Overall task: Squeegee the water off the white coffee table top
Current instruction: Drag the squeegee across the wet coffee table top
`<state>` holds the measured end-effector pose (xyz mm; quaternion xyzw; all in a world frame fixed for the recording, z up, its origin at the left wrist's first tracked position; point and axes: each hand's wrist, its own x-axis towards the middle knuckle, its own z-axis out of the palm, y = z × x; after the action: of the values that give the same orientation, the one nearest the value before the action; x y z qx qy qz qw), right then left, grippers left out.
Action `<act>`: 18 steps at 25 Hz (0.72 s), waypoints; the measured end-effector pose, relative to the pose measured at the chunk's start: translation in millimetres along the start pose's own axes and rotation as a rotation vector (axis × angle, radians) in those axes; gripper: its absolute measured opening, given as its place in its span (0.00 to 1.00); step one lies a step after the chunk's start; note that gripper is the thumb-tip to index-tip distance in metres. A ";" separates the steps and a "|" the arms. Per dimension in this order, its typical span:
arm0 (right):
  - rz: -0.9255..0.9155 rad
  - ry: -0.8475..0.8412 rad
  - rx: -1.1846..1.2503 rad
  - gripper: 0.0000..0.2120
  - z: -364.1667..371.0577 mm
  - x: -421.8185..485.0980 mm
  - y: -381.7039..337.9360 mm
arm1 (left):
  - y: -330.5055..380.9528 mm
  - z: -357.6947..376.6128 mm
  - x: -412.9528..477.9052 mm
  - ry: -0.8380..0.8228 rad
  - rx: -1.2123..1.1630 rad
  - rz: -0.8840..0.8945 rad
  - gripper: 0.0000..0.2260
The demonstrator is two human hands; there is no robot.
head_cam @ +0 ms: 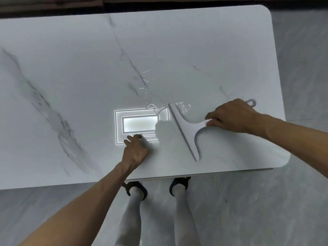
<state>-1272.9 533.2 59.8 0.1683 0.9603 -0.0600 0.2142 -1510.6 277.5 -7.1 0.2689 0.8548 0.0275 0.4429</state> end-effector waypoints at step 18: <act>-0.018 -0.130 -0.061 0.16 2.6 -6.1 27.1 | 26.0 -2.5 10.8 -0.099 0.070 -0.170 0.22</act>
<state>-1257.2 556.3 58.9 0.1489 0.9473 -0.0436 0.2804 -1506.3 305.5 -6.2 0.2119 0.8520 -0.0536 0.4758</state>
